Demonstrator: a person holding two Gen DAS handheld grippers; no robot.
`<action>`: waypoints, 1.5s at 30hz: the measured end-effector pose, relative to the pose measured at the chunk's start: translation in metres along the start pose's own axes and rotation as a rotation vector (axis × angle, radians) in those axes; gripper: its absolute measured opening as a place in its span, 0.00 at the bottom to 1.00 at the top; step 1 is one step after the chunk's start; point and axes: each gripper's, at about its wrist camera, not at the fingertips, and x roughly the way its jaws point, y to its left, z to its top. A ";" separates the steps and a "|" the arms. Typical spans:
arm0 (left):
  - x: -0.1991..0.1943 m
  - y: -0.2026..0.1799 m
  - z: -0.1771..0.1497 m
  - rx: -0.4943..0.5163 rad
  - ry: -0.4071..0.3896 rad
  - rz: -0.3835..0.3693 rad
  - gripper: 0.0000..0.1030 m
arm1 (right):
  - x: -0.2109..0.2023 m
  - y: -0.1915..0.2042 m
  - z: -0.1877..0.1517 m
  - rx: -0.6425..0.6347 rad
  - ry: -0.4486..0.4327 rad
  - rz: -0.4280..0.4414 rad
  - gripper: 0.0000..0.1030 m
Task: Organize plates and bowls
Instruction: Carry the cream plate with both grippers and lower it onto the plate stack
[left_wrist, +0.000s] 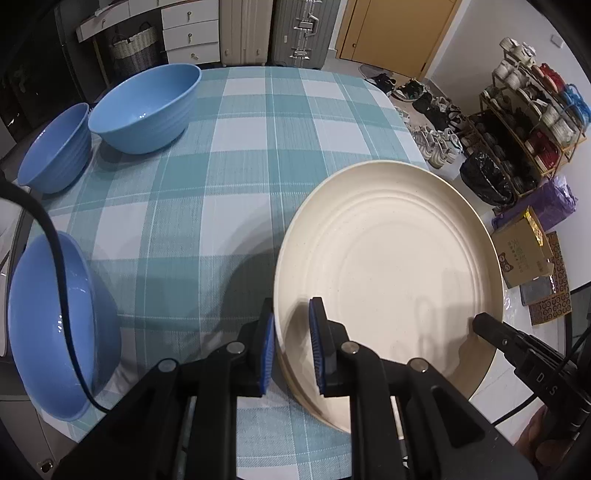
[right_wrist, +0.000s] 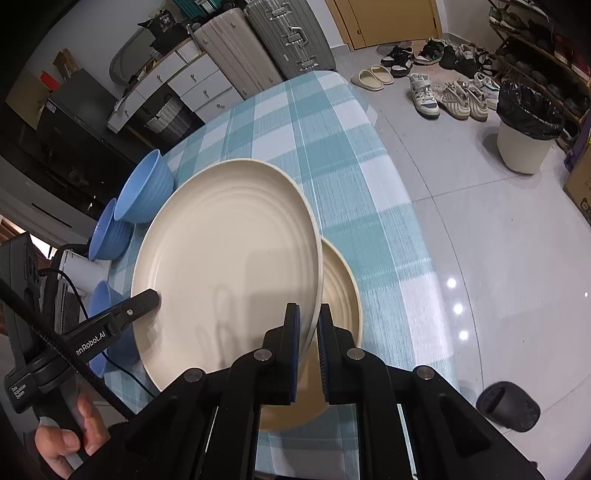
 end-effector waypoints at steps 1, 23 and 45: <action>0.001 0.001 -0.002 -0.003 0.005 -0.004 0.15 | 0.000 -0.001 -0.003 -0.001 0.002 -0.004 0.09; 0.034 0.005 -0.036 0.005 0.096 -0.012 0.15 | 0.016 -0.001 -0.029 -0.071 0.054 -0.113 0.09; 0.032 0.006 -0.041 0.007 0.114 -0.024 0.18 | 0.027 0.013 -0.044 -0.166 0.062 -0.273 0.17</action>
